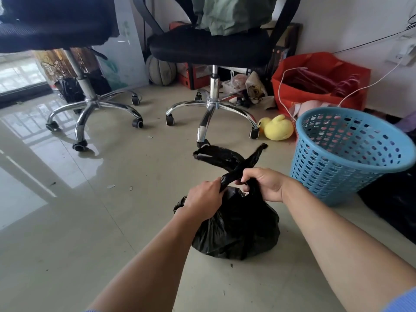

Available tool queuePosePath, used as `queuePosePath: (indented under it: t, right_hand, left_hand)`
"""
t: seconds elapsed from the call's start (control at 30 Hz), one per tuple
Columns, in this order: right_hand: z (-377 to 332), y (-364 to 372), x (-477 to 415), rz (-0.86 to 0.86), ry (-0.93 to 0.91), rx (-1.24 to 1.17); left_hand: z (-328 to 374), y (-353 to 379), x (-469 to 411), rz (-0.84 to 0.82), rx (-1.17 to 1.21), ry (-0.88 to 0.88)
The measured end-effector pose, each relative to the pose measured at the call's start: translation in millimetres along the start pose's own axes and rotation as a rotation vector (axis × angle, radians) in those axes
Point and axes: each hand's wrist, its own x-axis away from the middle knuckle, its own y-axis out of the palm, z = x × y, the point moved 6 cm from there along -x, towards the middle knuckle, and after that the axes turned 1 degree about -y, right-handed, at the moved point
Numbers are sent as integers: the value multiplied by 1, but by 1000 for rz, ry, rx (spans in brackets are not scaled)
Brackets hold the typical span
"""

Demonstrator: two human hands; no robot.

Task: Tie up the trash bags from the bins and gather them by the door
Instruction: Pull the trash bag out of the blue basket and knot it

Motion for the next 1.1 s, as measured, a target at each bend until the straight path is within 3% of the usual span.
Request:
queuePosePath:
  t: [0.07, 0.1, 0.2, 0.27, 0.37, 0.43, 0.57, 0.63, 0.67, 0.73, 0.8, 0.9, 0.97, 1.1]
  right_hand:
    - [-4, 2, 3, -96, 0, -40]
    - [-5, 1, 2, -54, -8, -12]
    - [-3, -13, -8, 336, -24, 103]
    - [-3, -20, -10, 435, -45, 22]
    - [-8, -15, -3, 211, -32, -141]
    - [-12, -4, 6, 12, -1, -126]
    - [-10, 14, 13, -171, 12, 40]
    - [-11, 16, 15, -190, -14, 41]
    - [-11, 17, 17, -198, -21, 35]
    - [-12, 14, 18, -160, -29, 66]
    - [-12, 5, 13, 0, -74, 213]
    - [-14, -10, 6, 348, -236, 477]
    - [-14, -16, 6, 538, -310, 562]
    - [-17, -14, 12, 681, -399, 556]
  left_hand:
    - [2, 5, 1, -21, -36, 29]
    - [6, 7, 1, -21, -50, 58]
    - [14, 13, 1, -52, -4, 67]
    - [5, 15, -2, -101, 260, -47]
    - [-27, 15, 0, -101, 961, -382]
    - [-42, 18, 5, -153, 1308, -558]
    - [-47, 19, 5, -240, 1543, -651]
    - [-44, 14, 0, -246, 1610, -549]
    - [-43, 11, -1, -253, 1614, -510]
    - [-45, 11, 1, -305, 1543, -619]
    - [-46, 16, 5, -329, 1472, -695]
    - [-30, 14, 5, -382, 1403, -559]
    - [-22, 12, 7, -415, 1215, -450]
    - [-24, 12, 2, -287, 809, -433]
